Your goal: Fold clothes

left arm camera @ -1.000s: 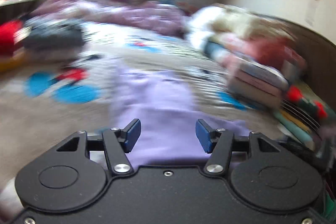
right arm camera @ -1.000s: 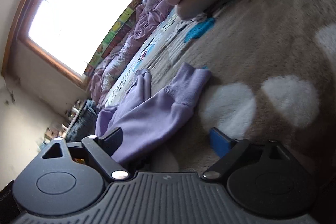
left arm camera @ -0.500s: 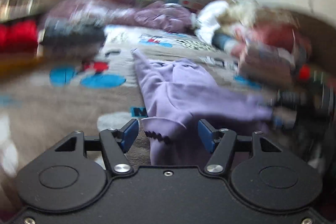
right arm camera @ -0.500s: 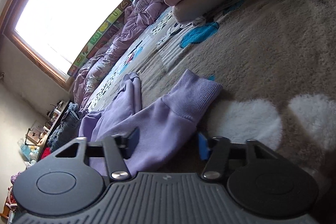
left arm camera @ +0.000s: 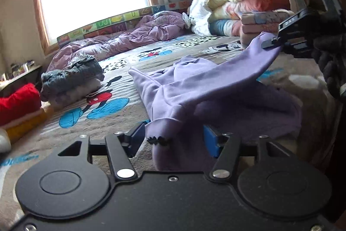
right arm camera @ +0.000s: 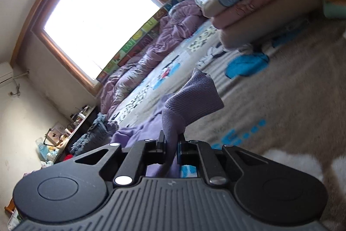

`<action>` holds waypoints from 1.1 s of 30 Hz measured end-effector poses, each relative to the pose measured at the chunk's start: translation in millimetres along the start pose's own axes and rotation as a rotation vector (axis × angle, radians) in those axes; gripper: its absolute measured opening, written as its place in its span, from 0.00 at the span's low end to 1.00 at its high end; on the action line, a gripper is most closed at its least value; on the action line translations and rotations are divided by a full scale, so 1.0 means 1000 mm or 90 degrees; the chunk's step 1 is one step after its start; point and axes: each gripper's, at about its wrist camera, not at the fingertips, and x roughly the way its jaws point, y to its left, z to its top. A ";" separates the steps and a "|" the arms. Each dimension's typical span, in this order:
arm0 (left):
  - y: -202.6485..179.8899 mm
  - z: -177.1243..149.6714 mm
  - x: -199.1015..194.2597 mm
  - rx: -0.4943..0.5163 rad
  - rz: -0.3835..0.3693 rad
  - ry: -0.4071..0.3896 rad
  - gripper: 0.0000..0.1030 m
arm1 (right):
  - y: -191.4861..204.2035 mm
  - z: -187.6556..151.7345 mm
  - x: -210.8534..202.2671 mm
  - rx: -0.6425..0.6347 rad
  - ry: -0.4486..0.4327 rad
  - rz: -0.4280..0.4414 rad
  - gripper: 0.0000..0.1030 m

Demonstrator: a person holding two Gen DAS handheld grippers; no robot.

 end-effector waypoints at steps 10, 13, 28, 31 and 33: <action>-0.037 -0.011 0.015 0.161 0.026 0.034 0.14 | 0.009 0.019 -0.011 -0.006 -0.031 0.044 0.10; -0.043 -0.016 0.020 0.192 0.031 0.046 0.14 | 0.005 0.019 -0.015 -0.008 -0.032 0.045 0.10; -0.040 -0.014 0.021 0.210 0.007 0.063 0.17 | -0.057 -0.016 0.006 0.078 0.036 -0.044 0.10; -0.023 0.001 0.007 0.135 -0.016 0.059 0.17 | -0.058 -0.018 0.006 0.075 0.041 -0.039 0.10; -0.018 0.004 0.005 0.123 -0.030 0.067 0.28 | -0.059 -0.019 0.007 0.074 0.048 -0.038 0.11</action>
